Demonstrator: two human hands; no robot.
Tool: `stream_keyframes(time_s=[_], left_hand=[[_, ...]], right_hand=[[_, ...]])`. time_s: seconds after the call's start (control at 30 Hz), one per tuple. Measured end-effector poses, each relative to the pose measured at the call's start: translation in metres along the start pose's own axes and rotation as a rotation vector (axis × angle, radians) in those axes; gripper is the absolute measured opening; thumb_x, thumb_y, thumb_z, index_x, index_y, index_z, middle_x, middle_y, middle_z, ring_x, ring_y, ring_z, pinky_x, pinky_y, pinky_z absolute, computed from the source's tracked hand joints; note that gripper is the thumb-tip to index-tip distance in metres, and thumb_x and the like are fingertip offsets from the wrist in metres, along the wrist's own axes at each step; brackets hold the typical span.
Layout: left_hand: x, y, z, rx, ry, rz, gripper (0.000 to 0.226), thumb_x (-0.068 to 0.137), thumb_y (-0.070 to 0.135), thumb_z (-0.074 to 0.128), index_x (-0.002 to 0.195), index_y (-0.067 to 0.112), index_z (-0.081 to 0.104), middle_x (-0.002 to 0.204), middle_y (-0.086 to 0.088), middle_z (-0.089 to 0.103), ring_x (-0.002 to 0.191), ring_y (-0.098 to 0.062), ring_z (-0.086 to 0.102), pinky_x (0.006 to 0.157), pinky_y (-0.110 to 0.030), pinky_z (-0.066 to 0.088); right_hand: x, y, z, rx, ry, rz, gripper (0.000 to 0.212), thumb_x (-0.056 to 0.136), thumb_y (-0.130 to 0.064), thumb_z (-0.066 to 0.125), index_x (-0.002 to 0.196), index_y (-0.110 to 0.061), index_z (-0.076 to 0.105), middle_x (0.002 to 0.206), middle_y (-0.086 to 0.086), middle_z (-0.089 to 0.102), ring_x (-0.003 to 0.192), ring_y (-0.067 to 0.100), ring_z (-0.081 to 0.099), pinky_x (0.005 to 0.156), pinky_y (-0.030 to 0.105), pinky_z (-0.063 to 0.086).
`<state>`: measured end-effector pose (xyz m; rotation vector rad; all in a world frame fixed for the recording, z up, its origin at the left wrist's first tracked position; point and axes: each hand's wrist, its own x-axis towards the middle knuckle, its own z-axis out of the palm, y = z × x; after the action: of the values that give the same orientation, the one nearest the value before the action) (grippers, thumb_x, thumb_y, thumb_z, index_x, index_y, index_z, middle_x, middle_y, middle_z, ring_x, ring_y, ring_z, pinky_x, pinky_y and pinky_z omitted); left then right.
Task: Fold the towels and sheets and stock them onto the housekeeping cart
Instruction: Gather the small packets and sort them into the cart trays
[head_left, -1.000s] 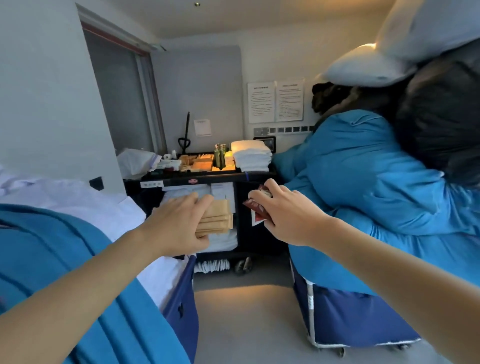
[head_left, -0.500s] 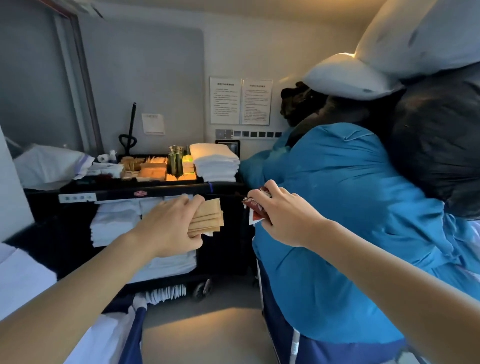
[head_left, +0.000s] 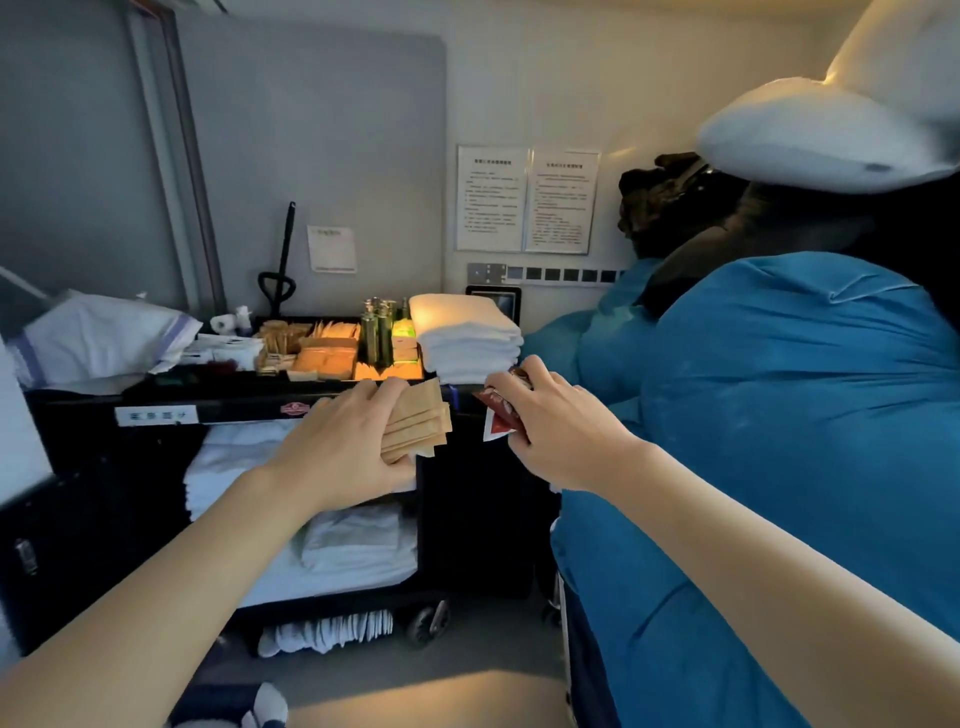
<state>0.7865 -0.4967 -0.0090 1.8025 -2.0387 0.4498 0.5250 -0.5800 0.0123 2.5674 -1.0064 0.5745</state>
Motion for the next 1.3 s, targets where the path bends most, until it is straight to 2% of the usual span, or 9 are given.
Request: stream_keyframes(time_s=[0.1,0.23,0.33,0.47,0.63,0.77,1.03,1.17,1.3], left_hand=[[0.038,-0.021,0.021,0.012,0.0,-0.052,0.065,0.075,0.057,0.059,0.13,0.034,0.032,0.106,0.006,0.05,0.087,-0.02,0.051,0.076,-0.041,0.049],[0.088,-0.048,0.043,0.059,0.015,-0.143,0.062,0.078,0.054,0.063,0.128,0.032,0.033,0.109,0.006,0.05,0.089,-0.019,0.051,0.077,-0.04,0.047],[0.123,-0.065,0.057,0.084,0.051,-0.218,0.062,0.077,0.052,0.062,0.128,0.032,0.033,0.11,0.005,0.05,0.085,-0.019,0.05,0.073,-0.037,0.043],[0.157,-0.09,0.079,0.078,0.094,-0.303,0.061,0.076,0.05,0.063,0.127,0.032,0.034,0.107,0.004,0.051,0.081,-0.019,0.051,0.072,-0.039,0.047],[0.181,-0.126,0.106,0.121,0.073,-0.381,0.07,0.071,0.06,0.053,0.132,0.033,0.031,0.105,0.005,0.047,0.082,-0.02,0.048,0.073,-0.04,0.046],[0.193,-0.162,0.132,0.091,0.114,-0.474,0.068,0.072,0.059,0.056,0.13,0.033,0.033,0.098,0.008,0.042,0.08,-0.02,0.047,0.069,-0.039,0.042],[0.217,-0.267,0.18,-0.076,0.193,-0.619,0.066,0.075,0.052,0.068,0.129,0.037,0.033,0.102,0.006,0.047,0.08,-0.018,0.055,0.072,-0.044,0.053],[0.238,-0.335,0.199,-0.123,0.254,-0.643,0.068,0.074,0.057,0.068,0.129,0.04,0.033,0.102,0.008,0.046,0.079,-0.015,0.055,0.069,-0.04,0.05],[0.256,-0.4,0.217,-0.135,0.247,-0.673,0.066,0.071,0.058,0.067,0.125,0.038,0.034,0.099,0.009,0.044,0.078,-0.014,0.053,0.065,-0.037,0.043]], right_hand=[[0.05,0.023,0.034,0.047,0.033,-0.033,0.052,0.09,-0.036,0.055,0.137,-0.033,0.034,0.125,0.006,0.043,0.102,0.034,0.057,0.073,0.047,0.053],[0.114,0.063,0.072,0.11,0.067,-0.047,0.054,0.091,-0.036,0.058,0.139,-0.034,0.032,0.13,0.007,0.043,0.103,0.034,0.058,0.074,0.046,0.055],[0.156,0.087,0.097,0.187,0.096,-0.032,0.055,0.093,-0.035,0.057,0.141,-0.034,0.031,0.133,0.006,0.041,0.107,0.033,0.056,0.079,0.048,0.057],[0.198,0.106,0.135,0.279,0.119,-0.041,0.058,0.094,-0.034,0.061,0.144,-0.035,0.031,0.134,0.005,0.041,0.109,0.03,0.056,0.082,0.047,0.058],[0.245,0.118,0.18,0.362,0.117,-0.043,0.056,0.095,-0.031,0.059,0.144,-0.032,0.033,0.13,0.005,0.041,0.109,0.028,0.055,0.081,0.046,0.057],[0.29,0.116,0.213,0.437,0.12,-0.029,0.056,0.094,-0.029,0.058,0.143,-0.034,0.032,0.127,0.004,0.04,0.106,0.027,0.055,0.079,0.044,0.057],[0.383,0.087,0.283,0.524,0.108,0.009,0.056,0.094,-0.028,0.059,0.142,-0.036,0.031,0.13,0.002,0.039,0.109,0.026,0.055,0.079,0.041,0.059],[0.45,0.065,0.311,0.542,0.104,-0.015,0.057,0.094,-0.028,0.06,0.142,-0.04,0.031,0.131,-0.001,0.039,0.111,0.022,0.055,0.08,0.037,0.06],[0.513,0.04,0.341,0.546,0.067,-0.029,0.059,0.094,-0.029,0.063,0.142,-0.042,0.032,0.133,-0.002,0.039,0.115,0.023,0.056,0.086,0.042,0.06]])
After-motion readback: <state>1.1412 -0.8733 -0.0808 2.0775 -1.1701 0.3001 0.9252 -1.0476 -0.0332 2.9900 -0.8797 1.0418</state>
